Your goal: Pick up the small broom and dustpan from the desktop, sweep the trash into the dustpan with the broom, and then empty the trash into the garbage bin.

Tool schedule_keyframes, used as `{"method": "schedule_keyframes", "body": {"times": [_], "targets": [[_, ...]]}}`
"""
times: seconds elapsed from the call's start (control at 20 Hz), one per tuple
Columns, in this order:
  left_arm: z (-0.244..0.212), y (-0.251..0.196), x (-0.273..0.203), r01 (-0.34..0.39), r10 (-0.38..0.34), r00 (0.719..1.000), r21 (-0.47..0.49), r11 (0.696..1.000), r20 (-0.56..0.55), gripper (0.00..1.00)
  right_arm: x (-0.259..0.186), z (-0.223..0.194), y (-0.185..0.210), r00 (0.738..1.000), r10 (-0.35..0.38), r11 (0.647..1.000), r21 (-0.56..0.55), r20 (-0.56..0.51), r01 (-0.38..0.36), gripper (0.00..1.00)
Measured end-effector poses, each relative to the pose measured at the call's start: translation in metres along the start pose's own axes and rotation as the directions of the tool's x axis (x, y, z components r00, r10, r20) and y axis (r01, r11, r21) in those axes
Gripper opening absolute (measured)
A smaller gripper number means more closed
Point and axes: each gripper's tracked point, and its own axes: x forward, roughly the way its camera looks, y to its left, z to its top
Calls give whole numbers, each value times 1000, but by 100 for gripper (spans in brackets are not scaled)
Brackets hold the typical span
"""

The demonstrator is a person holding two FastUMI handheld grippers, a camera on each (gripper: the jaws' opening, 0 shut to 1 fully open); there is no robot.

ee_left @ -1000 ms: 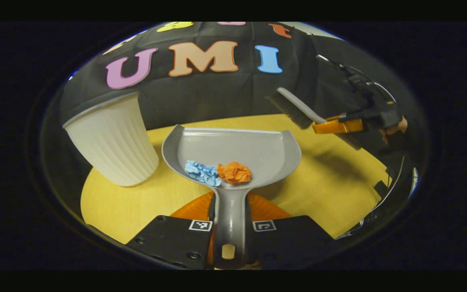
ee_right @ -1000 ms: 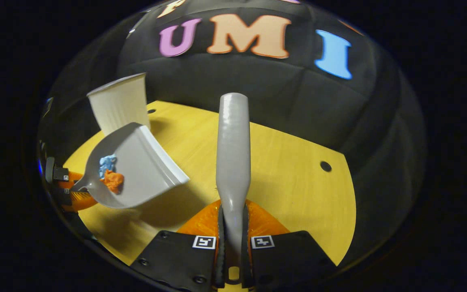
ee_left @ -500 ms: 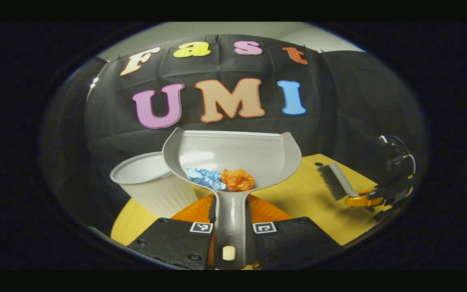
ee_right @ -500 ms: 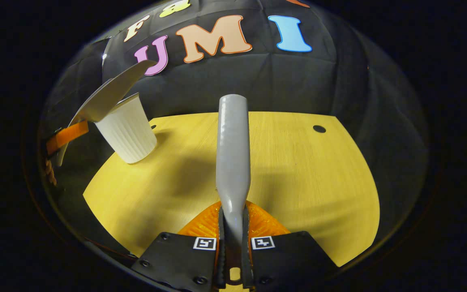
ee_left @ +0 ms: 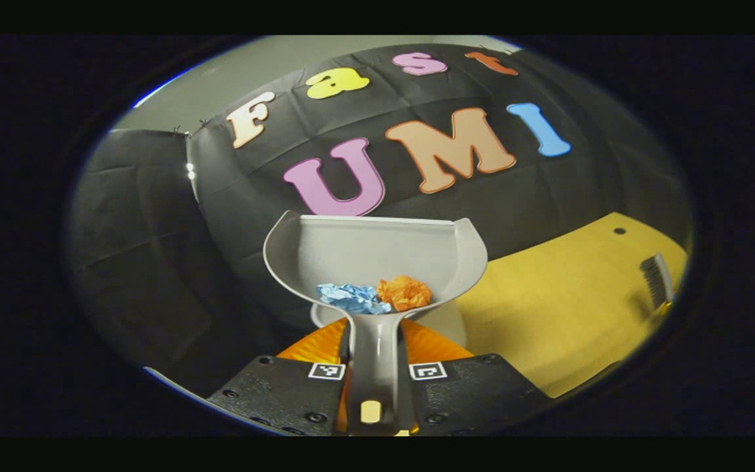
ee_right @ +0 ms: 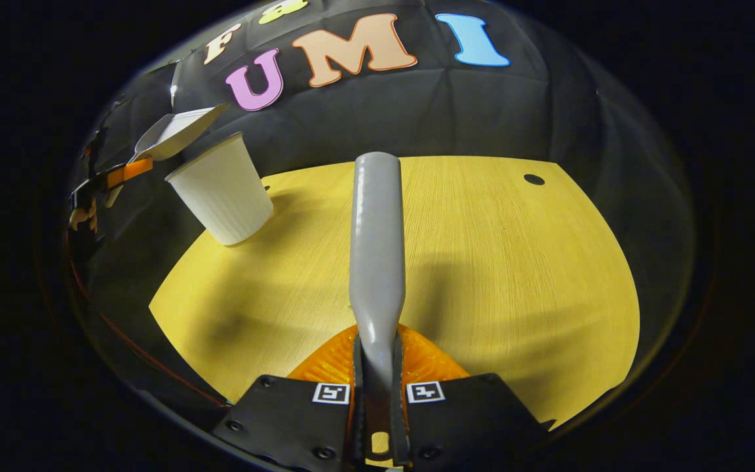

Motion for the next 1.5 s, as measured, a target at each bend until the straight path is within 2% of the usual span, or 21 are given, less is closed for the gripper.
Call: {"method": "schedule_keyframes", "body": {"times": [0.25,0.35,0.45,0.6,0.75,0.8,0.85,0.9,0.95,1.0,1.1,1.2,1.3,1.4,1.5], "targets": [[-13,6,0,-51,71,992,185,981,-102,21,1,2,1,1000,-4,1000,-12,-22,3,17],[-18,11,0,-65,108,987,325,944,-116,21,2,4,2,999,-8,1000,-19,-31,8,17],[-25,17,4,-71,131,986,450,890,-103,22,3,5,3,999,-11,1000,-27,-40,10,17],[-24,21,-1,-73,159,984,635,769,-79,20,4,7,6,998,-14,999,-46,-55,11,17],[-24,27,-1,-62,167,985,813,579,-44,19,3,12,7,998,-14,998,-60,-65,10,16],[-27,26,-1,-50,163,986,847,529,-44,21,4,12,7,998,-14,998,-63,-66,10,17],[-28,28,-5,-40,156,987,873,485,-41,22,5,12,6,998,-14,998,-66,-67,9,17],[-25,28,-5,-41,149,988,888,457,-31,22,5,12,7,998,-14,998,-69,-69,9,17],[-23,29,-7,-41,149,988,894,446,-29,21,5,13,7,997,-14,997,-71,-70,9,16],[-23,29,-8,-36,149,988,894,446,-34,22,6,12,7,997,-13,997,-73,-70,8,16],[-24,26,-8,-35,144,989,884,466,-37,22,6,12,7,998,-12,997,-76,-70,7,16],[-27,24,-6,-34,145,988,855,517,-48,22,6,11,7,998,-13,997,-73,-65,8,17],[-26,24,-8,-65,160,986,792,607,-41,22,5,12,7,998,-17,998,-69,-55,13,17],[-15,25,-14,-134,187,982,668,732,-8,22,3,15,7,999,-17,999,-52,-28,16,17],[2,17,-24,-182,195,981,494,850,25,23,-1,24,9,1000,-1,1000,-24,10,1,17]]}}
